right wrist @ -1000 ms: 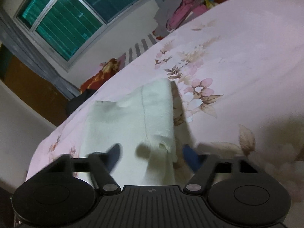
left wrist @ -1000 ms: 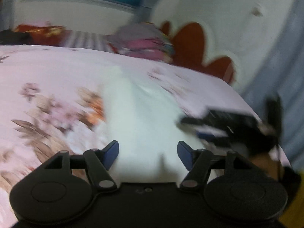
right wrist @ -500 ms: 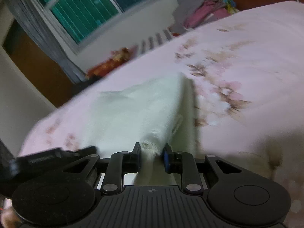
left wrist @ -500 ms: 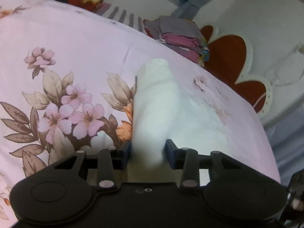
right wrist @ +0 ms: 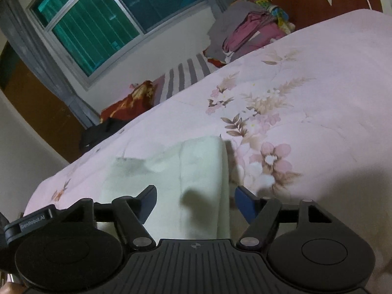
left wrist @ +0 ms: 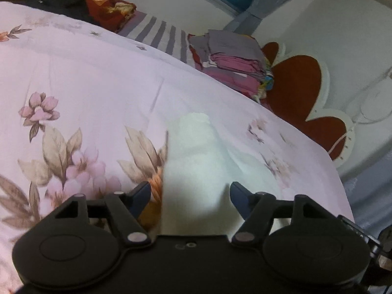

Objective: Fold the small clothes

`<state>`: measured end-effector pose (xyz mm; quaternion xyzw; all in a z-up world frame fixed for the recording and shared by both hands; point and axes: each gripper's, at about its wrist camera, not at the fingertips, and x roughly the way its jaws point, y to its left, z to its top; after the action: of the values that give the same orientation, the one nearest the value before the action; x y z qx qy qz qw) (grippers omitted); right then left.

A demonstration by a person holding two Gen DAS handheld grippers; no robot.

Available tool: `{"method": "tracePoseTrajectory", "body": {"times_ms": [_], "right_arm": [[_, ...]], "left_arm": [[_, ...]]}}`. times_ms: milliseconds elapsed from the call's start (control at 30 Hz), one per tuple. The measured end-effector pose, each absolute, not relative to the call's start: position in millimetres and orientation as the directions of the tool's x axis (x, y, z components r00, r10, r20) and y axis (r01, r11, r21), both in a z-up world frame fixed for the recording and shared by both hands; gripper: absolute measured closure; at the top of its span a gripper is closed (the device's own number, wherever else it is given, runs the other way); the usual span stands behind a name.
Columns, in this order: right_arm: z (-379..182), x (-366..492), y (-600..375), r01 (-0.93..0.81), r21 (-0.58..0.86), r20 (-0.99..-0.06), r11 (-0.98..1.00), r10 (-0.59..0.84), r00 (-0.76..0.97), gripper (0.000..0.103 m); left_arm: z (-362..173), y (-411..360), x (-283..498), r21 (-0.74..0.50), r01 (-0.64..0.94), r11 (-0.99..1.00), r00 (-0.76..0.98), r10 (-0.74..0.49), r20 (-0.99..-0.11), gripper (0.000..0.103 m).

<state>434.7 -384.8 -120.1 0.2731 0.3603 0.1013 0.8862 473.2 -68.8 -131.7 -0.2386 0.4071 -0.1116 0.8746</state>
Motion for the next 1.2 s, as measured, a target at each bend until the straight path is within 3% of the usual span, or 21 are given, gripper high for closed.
{"method": "tracePoseTrajectory", "body": {"times_ms": [67, 133, 233, 267, 300, 400, 500, 633, 833, 933, 1200], "right_arm": [[-123, 446, -383, 0.026, 0.557, -0.590, 0.830, 0.374, 0.715, 0.035], [-128, 458, -383, 0.043, 0.559, -0.606, 0.828, 0.372, 0.704, 0.048], [-135, 473, -381, 0.062, 0.551, -0.629, 0.832, 0.365, 0.687, 0.051], [-137, 476, -379, 0.067, 0.546, -0.636, 0.835, 0.361, 0.682, 0.056], [-139, 477, -377, 0.061, 0.546, -0.636, 0.836, 0.365, 0.680, 0.070], [-142, 478, -366, 0.030, 0.482, -0.650, 0.875, 0.335, 0.682, 0.077], [-150, 478, -363, 0.009, 0.404, -0.662, 0.915, 0.286, 0.693, 0.077], [-150, 473, -368, 0.035, 0.419, -0.662, 0.907, 0.279, 0.696, 0.077], [-132, 452, -382, 0.045, 0.470, -0.643, 0.882, 0.306, 0.702, 0.075], [-123, 436, -386, 0.042, 0.483, -0.630, 0.875, 0.313, 0.711, 0.051], [-118, 382, -380, -0.006, 0.495, -0.632, 0.869, 0.365, 0.683, 0.050]], "left_arm": [[-135, -68, 484, -0.507, -0.013, 0.862, 0.644, -0.381, -0.664, 0.034], [-140, -66, 495, -0.510, -0.025, 0.860, 0.642, -0.377, -0.667, 0.033], [-150, -61, 507, -0.516, -0.049, 0.855, 0.636, -0.372, -0.676, 0.039], [-156, -57, 508, -0.529, -0.067, 0.846, 0.636, -0.372, -0.676, 0.040], [-159, -56, 507, -0.544, -0.070, 0.836, 0.643, -0.379, -0.666, 0.041], [-159, -62, 500, -0.485, -0.014, 0.874, 0.671, -0.352, -0.653, 0.041], [-154, -69, 497, -0.453, -0.013, 0.891, 0.673, -0.327, -0.664, 0.041], [-139, -77, 489, -0.385, 0.038, 0.922, 0.681, -0.305, -0.666, 0.037], [-128, -68, 467, -0.390, 0.042, 0.920, 0.684, -0.311, -0.660, 0.035], [-125, -64, 453, -0.389, 0.050, 0.920, 0.675, -0.318, -0.665, 0.035], [-129, -65, 404, -0.379, 0.092, 0.921, 0.638, -0.347, -0.687, 0.039]]}}
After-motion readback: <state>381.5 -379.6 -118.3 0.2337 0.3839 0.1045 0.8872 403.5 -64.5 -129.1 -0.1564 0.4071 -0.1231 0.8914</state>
